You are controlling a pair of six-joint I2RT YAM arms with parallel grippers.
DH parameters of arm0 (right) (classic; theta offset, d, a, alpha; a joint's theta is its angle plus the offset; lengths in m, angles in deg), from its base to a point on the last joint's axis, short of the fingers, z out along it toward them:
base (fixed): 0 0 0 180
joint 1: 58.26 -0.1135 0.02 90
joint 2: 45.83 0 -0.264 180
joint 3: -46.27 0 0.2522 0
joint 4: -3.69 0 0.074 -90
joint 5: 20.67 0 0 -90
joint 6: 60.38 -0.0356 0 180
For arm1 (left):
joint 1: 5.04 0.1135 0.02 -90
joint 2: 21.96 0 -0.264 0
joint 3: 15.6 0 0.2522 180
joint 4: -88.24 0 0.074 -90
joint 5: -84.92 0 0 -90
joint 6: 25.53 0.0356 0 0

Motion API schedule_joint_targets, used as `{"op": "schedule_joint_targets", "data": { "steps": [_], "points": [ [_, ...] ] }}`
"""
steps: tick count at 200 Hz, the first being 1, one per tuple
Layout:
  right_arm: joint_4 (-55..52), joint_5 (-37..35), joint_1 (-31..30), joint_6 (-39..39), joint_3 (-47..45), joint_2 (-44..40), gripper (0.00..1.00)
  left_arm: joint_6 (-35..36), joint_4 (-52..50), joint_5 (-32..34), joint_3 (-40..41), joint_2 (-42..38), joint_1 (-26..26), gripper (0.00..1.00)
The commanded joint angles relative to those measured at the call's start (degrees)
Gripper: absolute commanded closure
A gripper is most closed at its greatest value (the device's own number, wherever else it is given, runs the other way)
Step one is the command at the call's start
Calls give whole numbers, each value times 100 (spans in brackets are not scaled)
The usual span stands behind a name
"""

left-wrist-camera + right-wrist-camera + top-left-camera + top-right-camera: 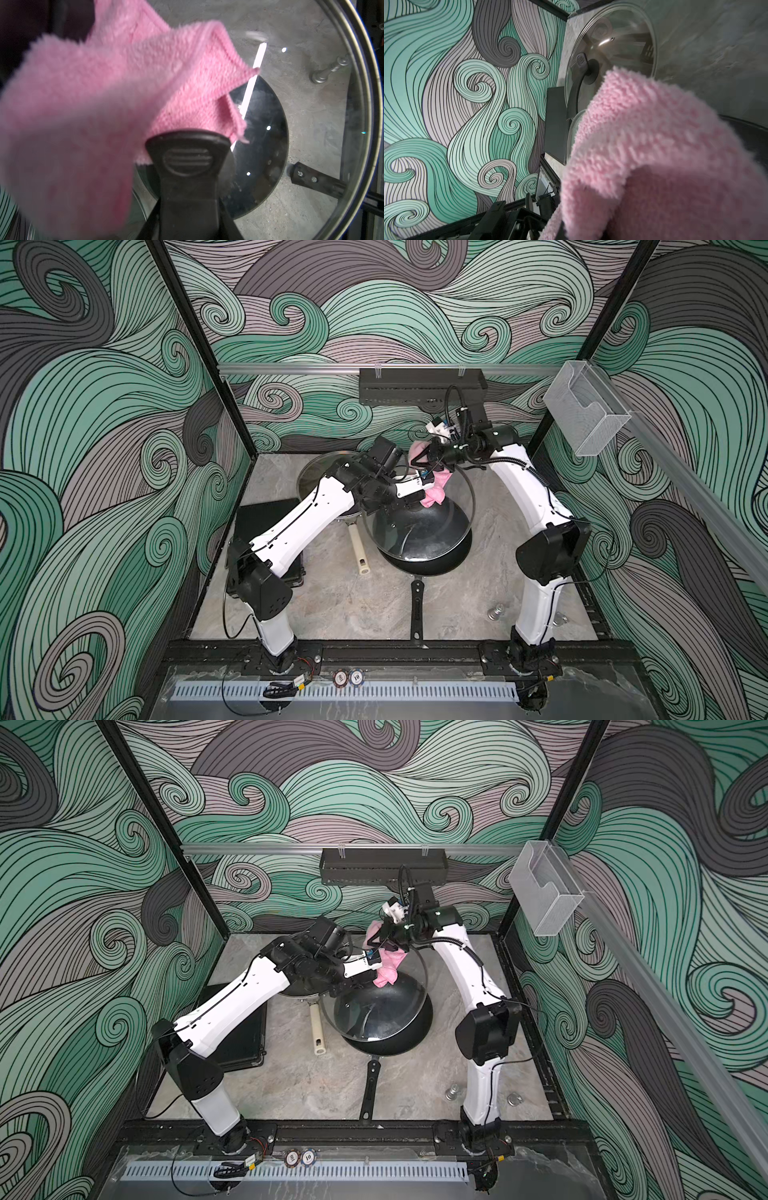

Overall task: Wipe the pot lid with a cloth
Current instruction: Wipe the pot lid.

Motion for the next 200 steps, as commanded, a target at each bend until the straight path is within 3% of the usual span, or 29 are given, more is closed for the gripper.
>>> {"op": "schedule_joint_targets", "data": {
  "steps": [1,29,55,83,100,137,200],
  "points": [
    [-244,383,-315,274,41,299,100,459,1063,-1106,-680,-94,-39,100],
    [-205,893,-463,385,188,624,100,672,959,-1434,-690,-80,-105,100],
    [-296,1028,-557,442,379,884,100,866,684,-1305,-697,-49,-224,100],
    [-580,1009,-646,587,463,1054,100,775,1126,-942,-317,-174,-220,100],
    [-579,552,-542,508,381,959,100,556,1253,-791,-322,-159,-220,100],
    [-257,-474,-11,203,-134,265,100,80,1403,-544,-204,-217,-229,100],
    [1160,-717,945,-638,-2395,-1488,100,-485,1827,-290,297,-485,-247,100]
  ]
}}
